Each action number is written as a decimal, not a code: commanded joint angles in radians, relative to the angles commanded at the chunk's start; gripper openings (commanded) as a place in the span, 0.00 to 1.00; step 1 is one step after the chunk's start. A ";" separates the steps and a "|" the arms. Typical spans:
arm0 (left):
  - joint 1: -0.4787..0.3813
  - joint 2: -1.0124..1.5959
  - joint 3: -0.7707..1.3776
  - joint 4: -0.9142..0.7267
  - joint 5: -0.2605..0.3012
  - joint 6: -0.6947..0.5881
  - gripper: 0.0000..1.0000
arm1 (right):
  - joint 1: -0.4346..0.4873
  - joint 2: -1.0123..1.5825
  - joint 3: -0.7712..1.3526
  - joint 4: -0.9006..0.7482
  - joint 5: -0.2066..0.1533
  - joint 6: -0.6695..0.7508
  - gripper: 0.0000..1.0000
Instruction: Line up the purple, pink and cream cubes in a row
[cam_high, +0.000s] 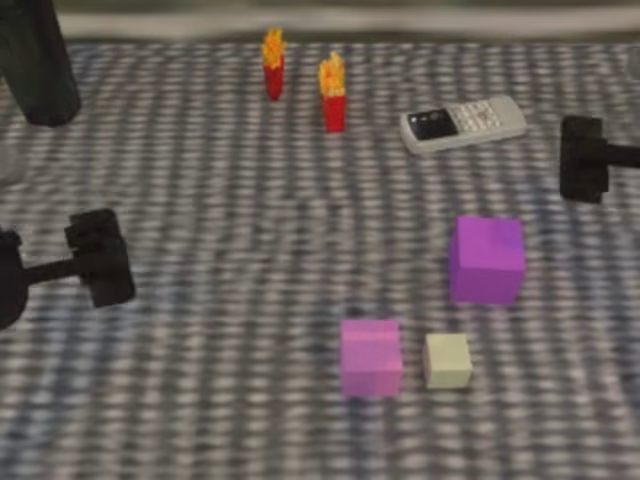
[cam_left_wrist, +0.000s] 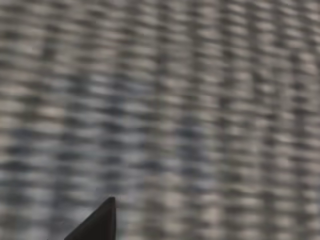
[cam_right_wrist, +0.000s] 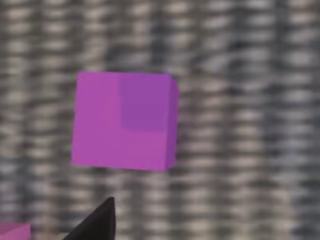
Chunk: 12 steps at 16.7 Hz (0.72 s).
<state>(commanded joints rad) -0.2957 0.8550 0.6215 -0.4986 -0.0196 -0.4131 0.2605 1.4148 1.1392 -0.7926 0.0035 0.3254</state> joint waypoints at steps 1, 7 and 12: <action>0.039 -0.100 -0.080 0.053 0.002 0.044 1.00 | 0.019 0.100 0.077 -0.057 -0.001 0.022 1.00; 0.231 -0.627 -0.466 0.345 0.012 0.287 1.00 | 0.109 0.544 0.463 -0.310 -0.003 0.128 1.00; 0.311 -0.843 -0.614 0.490 0.019 0.406 1.00 | 0.148 0.728 0.636 -0.406 -0.001 0.171 1.00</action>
<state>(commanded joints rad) 0.0157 0.0117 0.0077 -0.0087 -0.0005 -0.0070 0.4083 2.1431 1.7756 -1.1985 0.0025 0.4966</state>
